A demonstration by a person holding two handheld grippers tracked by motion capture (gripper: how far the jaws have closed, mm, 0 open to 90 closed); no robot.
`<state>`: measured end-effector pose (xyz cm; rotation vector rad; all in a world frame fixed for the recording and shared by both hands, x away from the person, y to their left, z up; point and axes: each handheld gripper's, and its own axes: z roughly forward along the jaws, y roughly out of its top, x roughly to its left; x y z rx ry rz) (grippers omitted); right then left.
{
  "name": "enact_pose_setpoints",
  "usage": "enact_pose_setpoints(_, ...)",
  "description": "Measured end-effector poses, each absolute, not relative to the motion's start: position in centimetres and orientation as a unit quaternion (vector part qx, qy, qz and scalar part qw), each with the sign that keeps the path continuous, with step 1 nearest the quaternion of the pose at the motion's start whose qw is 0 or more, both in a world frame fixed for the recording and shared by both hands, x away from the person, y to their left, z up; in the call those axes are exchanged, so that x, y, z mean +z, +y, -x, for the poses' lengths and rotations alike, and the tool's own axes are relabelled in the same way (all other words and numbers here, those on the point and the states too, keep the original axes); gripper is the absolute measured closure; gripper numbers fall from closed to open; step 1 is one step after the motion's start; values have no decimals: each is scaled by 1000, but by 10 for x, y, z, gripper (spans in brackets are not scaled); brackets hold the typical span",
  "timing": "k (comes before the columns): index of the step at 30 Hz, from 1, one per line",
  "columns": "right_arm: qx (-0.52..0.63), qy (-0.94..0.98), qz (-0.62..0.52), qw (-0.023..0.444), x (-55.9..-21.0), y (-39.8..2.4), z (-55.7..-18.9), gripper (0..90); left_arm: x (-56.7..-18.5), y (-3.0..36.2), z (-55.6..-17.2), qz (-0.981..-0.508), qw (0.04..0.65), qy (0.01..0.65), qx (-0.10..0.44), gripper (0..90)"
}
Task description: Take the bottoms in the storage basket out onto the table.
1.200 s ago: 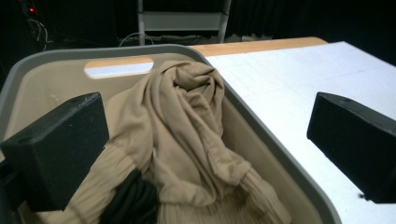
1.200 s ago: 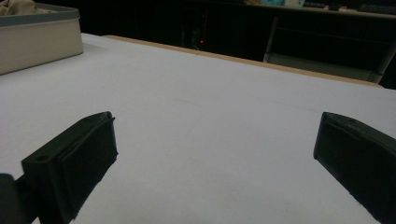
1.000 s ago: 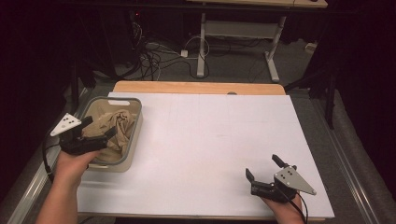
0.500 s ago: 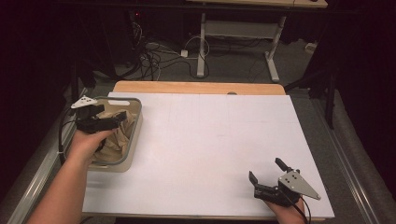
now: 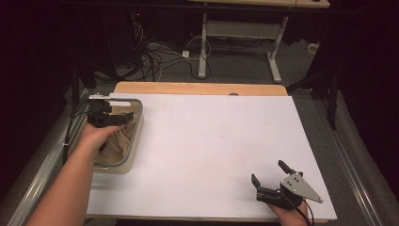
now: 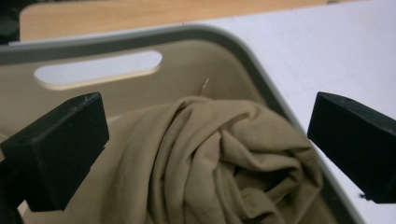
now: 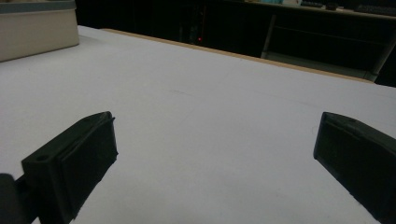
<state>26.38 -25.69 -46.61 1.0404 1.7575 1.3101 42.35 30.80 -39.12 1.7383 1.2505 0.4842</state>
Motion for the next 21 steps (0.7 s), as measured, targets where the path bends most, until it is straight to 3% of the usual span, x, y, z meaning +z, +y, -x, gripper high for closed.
enact_pose_setpoints(7,500,681,-402,352,-467,-258,-263,4,-399,304,-444,-709,440,525,169,0)
enact_pose_setpoints(15,496,683,-399,358,-467,-257,-262,3,-408,305,-461,-745,369,534,150,0)
enact_pose_setpoints(21,496,683,-398,359,-467,-256,-261,4,-415,313,-466,-758,339,549,98,0)
